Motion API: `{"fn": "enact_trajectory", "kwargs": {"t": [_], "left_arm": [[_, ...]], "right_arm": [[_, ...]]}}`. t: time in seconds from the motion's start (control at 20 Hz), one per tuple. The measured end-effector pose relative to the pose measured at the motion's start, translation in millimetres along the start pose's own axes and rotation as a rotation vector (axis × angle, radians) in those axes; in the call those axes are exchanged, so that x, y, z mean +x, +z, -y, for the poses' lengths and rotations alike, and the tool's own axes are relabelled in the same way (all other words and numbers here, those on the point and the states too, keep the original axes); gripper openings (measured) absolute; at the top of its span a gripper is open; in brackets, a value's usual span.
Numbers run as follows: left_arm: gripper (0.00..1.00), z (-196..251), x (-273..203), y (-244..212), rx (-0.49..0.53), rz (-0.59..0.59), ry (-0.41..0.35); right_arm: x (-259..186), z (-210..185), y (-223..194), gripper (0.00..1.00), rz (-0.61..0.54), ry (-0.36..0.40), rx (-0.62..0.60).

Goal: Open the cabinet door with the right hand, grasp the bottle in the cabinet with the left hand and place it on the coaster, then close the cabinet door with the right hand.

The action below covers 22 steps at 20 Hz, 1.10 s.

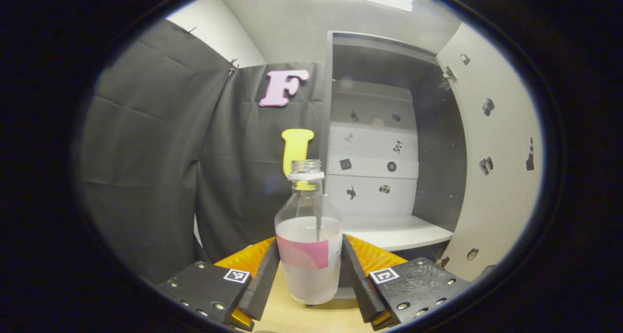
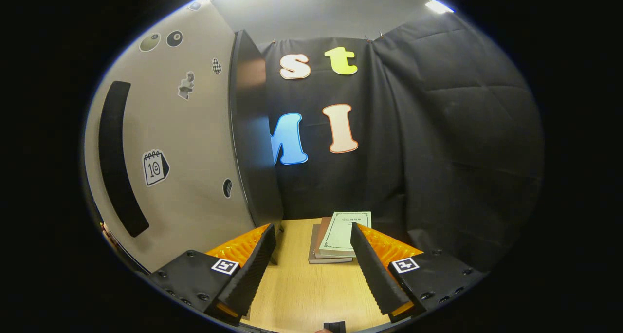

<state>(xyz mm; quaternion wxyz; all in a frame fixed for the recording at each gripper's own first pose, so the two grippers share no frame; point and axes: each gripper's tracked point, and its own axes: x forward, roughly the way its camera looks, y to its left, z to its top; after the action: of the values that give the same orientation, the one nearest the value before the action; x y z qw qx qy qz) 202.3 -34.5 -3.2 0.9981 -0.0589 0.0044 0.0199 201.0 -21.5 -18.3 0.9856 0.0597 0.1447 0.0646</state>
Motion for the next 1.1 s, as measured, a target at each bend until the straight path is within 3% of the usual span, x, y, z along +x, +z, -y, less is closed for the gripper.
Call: {"fn": "enact_trajectory", "kwargs": {"t": [0.5,1.1], "left_arm": [[0.72,-33.6,-60.1,-76.7,0.015,-0.020,0.050],[0.72,-61.7,-78.8,-192.3,0.012,-0.123,0.117]], "right_arm": [[-9.3,-0.2,-17.1,0.98,-0.045,0.020,-0.022],[-21.5,19.8,-33.5,0.98,-0.074,-0.045,-0.055]]}}
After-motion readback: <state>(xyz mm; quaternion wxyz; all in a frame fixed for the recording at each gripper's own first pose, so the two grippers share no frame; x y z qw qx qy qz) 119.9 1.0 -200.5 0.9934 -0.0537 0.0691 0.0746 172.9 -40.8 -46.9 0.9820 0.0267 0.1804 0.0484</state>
